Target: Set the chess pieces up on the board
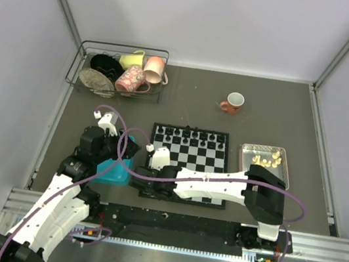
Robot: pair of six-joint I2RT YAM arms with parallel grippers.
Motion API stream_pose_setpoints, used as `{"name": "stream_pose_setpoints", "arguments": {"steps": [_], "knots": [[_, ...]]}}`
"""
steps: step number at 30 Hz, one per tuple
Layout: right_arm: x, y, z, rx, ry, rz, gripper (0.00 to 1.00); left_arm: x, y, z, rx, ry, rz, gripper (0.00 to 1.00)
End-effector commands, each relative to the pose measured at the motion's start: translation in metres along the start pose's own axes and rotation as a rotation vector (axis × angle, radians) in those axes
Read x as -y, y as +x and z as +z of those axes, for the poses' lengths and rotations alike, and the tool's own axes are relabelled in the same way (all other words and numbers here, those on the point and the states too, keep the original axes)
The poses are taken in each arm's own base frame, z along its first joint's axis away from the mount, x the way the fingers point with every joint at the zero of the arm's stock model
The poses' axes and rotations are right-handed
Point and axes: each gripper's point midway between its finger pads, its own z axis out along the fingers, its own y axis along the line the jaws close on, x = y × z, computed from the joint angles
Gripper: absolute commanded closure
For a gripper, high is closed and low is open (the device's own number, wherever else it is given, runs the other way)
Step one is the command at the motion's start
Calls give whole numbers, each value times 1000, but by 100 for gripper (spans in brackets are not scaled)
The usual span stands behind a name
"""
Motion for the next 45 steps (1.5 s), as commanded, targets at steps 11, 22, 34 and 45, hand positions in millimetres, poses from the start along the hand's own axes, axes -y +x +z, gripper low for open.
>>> {"name": "stream_pose_setpoints", "arguments": {"steps": [11, 22, 34, 45], "knots": [[-2, -2, 7, 3, -10, -2, 81, 4, -5, 1, 19, 22, 22, 46], [-4, -6, 3, 12, -22, -4, 80, 4, -6, 1, 21, 24, 24, 46], [-5, -17, -11, 31, -54, -4, 72, 4, -7, 1, 25, 24, 25, 46], [-5, -30, -33, 58, -106, 13, 70, 4, -7, 0, 26, 25, 25, 45]]}}
